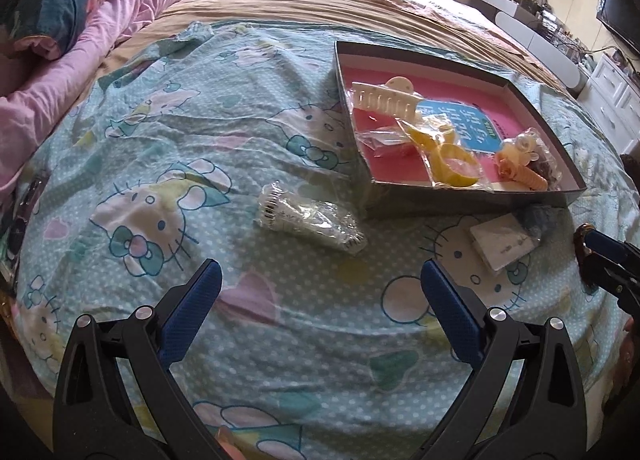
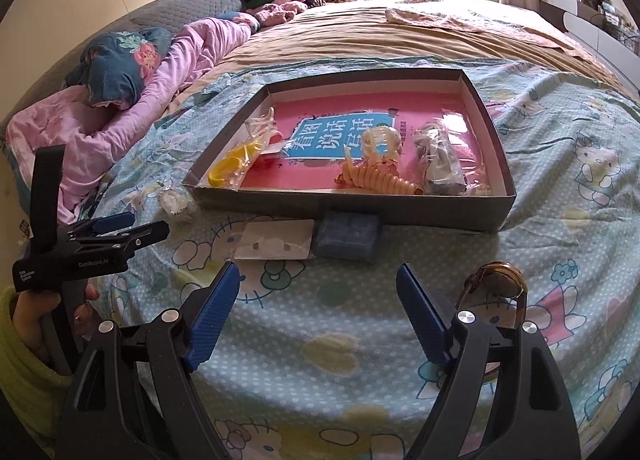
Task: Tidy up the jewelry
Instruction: 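Withdraw both tools toward the clear bag and blue pouch on the sheet, then grasp the blue pouch with the right tool while the left grasps the clear bagged comb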
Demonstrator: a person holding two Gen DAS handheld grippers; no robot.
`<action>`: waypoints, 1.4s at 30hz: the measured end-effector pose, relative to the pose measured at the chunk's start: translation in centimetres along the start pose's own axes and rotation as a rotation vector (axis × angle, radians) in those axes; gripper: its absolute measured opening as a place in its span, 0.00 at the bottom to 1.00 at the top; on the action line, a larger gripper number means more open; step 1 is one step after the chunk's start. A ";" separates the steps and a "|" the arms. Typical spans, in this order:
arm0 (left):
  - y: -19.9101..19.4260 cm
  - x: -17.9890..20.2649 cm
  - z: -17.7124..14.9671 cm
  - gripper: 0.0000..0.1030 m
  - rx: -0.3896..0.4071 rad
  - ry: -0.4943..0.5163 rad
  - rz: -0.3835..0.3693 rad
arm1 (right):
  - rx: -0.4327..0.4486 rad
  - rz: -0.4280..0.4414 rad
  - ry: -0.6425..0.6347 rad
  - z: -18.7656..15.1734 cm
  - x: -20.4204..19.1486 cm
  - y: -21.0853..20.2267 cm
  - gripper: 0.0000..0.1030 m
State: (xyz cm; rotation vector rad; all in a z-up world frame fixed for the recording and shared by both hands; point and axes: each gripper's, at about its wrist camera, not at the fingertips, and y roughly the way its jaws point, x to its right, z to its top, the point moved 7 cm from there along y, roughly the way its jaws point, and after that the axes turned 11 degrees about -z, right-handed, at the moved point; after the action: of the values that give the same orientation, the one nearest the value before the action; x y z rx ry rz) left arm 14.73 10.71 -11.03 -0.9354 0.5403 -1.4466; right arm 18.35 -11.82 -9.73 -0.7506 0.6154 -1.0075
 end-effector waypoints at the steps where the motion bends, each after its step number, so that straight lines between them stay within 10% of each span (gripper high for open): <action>1: 0.1 -0.3 0.1 0.90 0.004 0.004 0.013 | -0.010 0.000 0.018 0.1 0.3 0.5 0.76; 13: 2.1 -2.3 1.4 0.91 0.015 -0.025 0.037 | -0.101 -0.025 0.092 1.3 1.3 5.5 0.49; 30: 3.6 -2.4 2.2 0.90 0.016 -0.015 0.030 | -0.065 -0.012 0.061 0.6 1.6 5.2 0.45; 35: 3.4 -1.3 2.3 0.63 0.018 0.018 -0.006 | -0.055 -0.008 0.067 0.7 1.7 4.5 0.45; 42: 2.9 -0.8 2.3 0.53 0.019 0.058 0.012 | -0.031 -0.006 0.062 0.9 1.9 2.9 0.45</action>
State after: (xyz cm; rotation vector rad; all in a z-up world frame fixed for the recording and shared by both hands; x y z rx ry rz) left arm 18.18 11.60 -12.25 -0.8765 0.5730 -1.4689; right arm 21.24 -12.33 -11.68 -0.7512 0.6843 -1.0319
